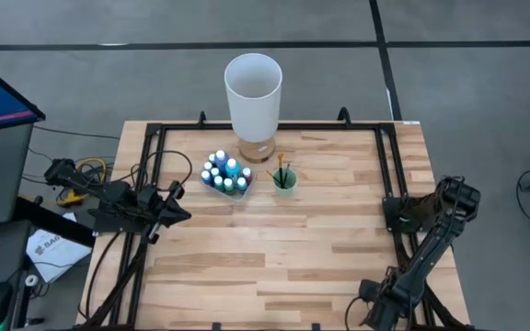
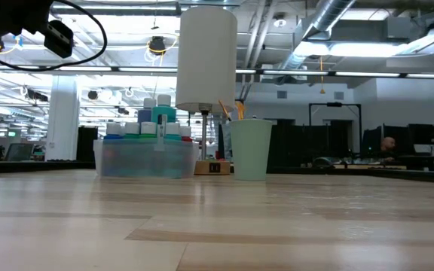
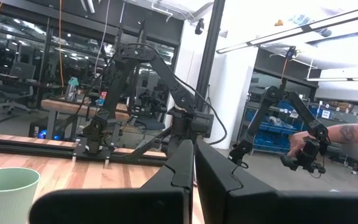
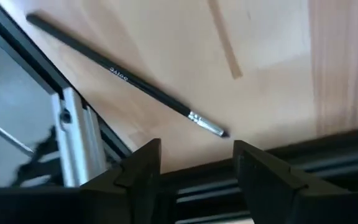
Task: Pick & Place Paint Supplies
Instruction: Put the silver paint brush into the green cup
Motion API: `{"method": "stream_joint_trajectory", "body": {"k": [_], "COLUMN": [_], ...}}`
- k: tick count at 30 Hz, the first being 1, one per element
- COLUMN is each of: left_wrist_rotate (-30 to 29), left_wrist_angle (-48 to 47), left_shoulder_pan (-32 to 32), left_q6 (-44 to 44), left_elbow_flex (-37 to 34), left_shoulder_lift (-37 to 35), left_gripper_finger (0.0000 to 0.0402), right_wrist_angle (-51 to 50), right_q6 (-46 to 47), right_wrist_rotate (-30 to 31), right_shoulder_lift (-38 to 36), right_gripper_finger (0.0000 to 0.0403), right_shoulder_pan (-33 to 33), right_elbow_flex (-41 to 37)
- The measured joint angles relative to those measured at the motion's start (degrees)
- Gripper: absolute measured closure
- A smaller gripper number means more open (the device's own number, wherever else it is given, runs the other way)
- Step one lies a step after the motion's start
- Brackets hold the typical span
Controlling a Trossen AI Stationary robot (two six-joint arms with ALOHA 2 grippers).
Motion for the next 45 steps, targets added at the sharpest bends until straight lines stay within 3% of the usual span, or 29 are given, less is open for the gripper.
{"method": "stream_joint_trajectory", "body": {"k": [7,17,21,29,37,40,45], "left_wrist_rotate": [0.0,0.0,0.0,0.0,0.0,0.0,0.0], "left_wrist_angle": [0.0,0.0,0.1,0.2,0.3,0.3,0.4], "left_shoulder_pan": [0.0,0.0,0.0,0.0,0.0,0.0,0.0], "left_q6": [0.0,0.0,0.0,0.0,0.0,0.0,0.0], "left_elbow_flex": [0.0,0.0,0.0,0.0,0.0,0.0,0.0], "left_shoulder_lift": [0.0,0.0,0.0,0.0,0.0,0.0,0.0], "left_gripper_finger": [0.0400,0.0400,0.0400,0.0400,0.0400,0.0400,0.0400], "right_wrist_angle": [2.6,1.6,1.2,1.5,1.7,2.0,1.7], "right_q6": [-9.1,-12.8,-13.0,-12.1,-13.6,-14.7,-16.0], "right_wrist_rotate": [-1.3,-3.7,-3.4,-3.4,-2.7,0.5,0.6], "right_shoulder_lift": [5.2,9.7,9.7,9.8,8.1,5.4,-1.5], "right_gripper_finger": [0.0196,0.0199,0.0240,0.0388,0.0399,0.0401,0.0402], "right_shoulder_pan": [2.6,3.1,3.4,2.8,-2.7,-5.9,-11.9], "right_elbow_flex": [0.1,0.3,0.3,0.2,0.0,-0.2,-0.1]}}
